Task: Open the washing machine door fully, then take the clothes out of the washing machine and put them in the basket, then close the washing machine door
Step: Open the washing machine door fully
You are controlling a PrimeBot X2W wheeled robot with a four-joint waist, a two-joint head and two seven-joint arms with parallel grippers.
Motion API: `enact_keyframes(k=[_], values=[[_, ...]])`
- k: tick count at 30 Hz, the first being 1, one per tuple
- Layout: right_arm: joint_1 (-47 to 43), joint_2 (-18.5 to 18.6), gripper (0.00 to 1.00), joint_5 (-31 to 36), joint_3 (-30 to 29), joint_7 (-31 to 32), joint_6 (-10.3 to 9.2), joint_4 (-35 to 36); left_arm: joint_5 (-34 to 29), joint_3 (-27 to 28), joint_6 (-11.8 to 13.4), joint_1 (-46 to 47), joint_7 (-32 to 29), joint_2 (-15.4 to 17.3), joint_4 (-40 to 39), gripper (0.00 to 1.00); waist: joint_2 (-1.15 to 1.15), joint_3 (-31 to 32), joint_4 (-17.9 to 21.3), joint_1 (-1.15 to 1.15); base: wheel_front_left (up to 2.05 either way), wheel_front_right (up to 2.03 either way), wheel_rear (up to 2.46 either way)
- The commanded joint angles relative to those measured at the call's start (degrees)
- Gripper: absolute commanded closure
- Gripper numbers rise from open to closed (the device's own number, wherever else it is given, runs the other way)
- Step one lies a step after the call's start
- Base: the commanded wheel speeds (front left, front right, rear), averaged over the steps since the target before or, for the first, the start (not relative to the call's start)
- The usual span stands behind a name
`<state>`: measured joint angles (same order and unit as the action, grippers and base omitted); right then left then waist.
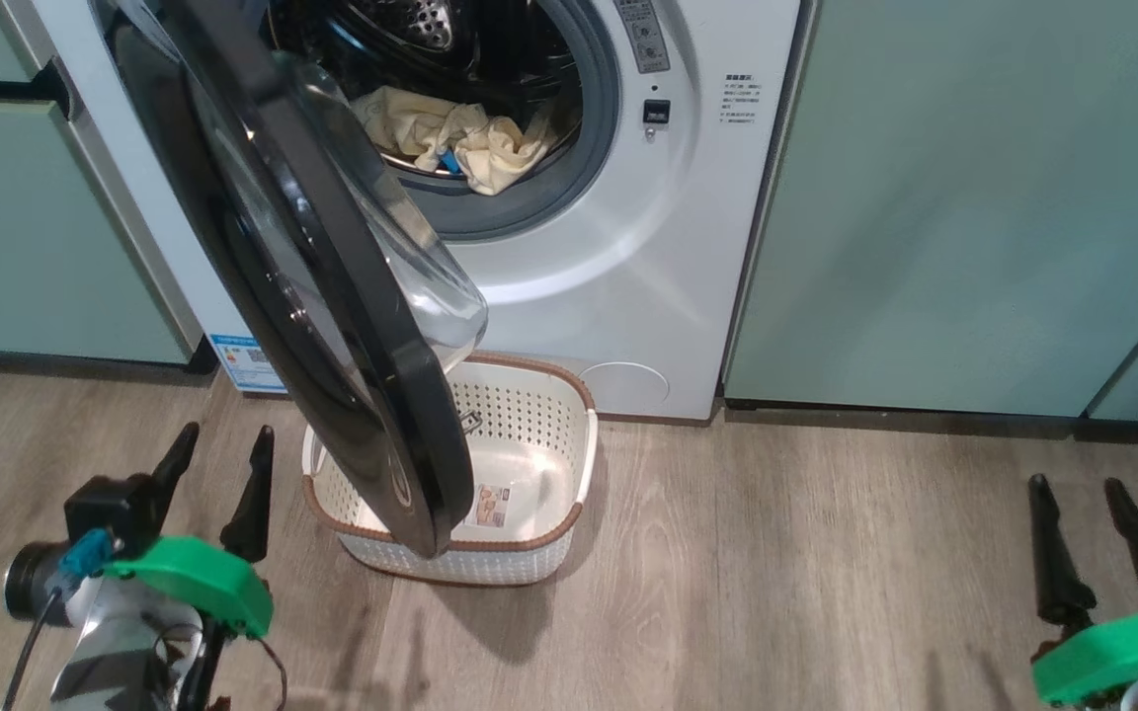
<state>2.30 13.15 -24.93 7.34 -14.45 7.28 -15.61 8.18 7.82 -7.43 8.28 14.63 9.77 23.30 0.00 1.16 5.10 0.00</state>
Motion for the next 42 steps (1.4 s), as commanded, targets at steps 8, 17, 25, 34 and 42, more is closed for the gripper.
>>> enact_keyframes(k=[8,17,25,34,42], values=[[-0.9,-1.4,0.0,5.7,-2.0,-0.5,0.21,3.7,0.2,1.9,-0.1,2.2,0.4,1.3,-1.4,0.0,0.0,-0.1,-0.4,0.0,0.0,0.0,0.0],[-0.3,-3.0,0.0,6.2,-4.3,-0.5,0.21,4.0,0.3,1.5,-0.1,2.4,0.4,1.1,-1.0,0.0,0.0,-0.2,-0.8,0.0,0.0,0.0,0.0],[0.0,-3.7,0.0,6.2,-5.1,-0.5,0.21,2.7,0.3,2.0,-0.1,2.2,0.4,0.7,-1.3,0.0,0.0,-0.3,-0.7,0.0,0.0,0.0,0.0],[0.3,-3.5,0.0,6.3,-5.0,-0.5,0.21,1.7,0.3,2.3,-0.1,2.3,0.4,0.3,-1.4,0.0,0.0,-0.5,-0.7,0.0,0.0,0.0,0.0],[0.2,-3.6,0.0,6.3,-5.2,-0.5,0.21,1.3,0.6,2.7,-0.1,2.4,0.4,0.1,-2.1,0.8,0.0,-0.3,-1.0,0.0,0.0,0.0,0.0]])
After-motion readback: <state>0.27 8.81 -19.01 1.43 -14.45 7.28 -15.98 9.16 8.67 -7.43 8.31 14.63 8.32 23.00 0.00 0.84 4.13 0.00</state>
